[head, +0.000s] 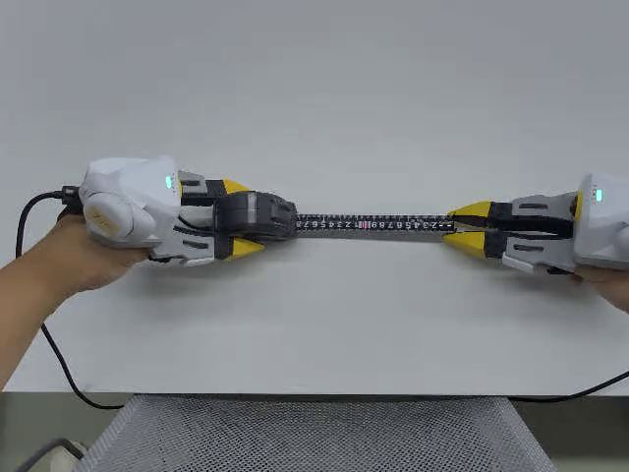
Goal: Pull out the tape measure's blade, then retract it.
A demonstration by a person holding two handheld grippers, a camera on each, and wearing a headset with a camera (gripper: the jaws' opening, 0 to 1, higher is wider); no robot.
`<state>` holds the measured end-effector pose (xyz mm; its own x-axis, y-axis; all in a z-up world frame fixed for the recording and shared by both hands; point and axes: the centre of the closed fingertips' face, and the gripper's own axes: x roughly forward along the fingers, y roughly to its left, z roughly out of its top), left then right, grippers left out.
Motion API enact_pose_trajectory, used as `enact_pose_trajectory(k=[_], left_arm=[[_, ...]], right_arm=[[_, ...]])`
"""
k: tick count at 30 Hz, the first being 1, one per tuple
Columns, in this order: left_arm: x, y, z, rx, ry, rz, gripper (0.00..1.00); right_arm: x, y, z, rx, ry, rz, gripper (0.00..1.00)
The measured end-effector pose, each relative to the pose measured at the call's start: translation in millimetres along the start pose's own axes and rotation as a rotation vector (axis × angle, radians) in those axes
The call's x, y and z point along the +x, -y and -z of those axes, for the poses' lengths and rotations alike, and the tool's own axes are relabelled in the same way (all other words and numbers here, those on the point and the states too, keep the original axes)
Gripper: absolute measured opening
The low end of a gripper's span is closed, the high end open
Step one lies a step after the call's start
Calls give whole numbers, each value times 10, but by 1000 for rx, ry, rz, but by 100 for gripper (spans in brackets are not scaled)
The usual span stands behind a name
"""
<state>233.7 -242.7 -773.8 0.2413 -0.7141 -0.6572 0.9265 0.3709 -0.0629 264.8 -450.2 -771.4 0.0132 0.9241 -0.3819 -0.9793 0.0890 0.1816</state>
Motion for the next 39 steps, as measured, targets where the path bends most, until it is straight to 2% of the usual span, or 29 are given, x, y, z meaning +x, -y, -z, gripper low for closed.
enact_pose_trajectory(k=[39], left_arm=[[2, 0, 8, -3, -24, 4, 34]], right_arm=[[-336, 94, 90, 39, 16, 13, 6]])
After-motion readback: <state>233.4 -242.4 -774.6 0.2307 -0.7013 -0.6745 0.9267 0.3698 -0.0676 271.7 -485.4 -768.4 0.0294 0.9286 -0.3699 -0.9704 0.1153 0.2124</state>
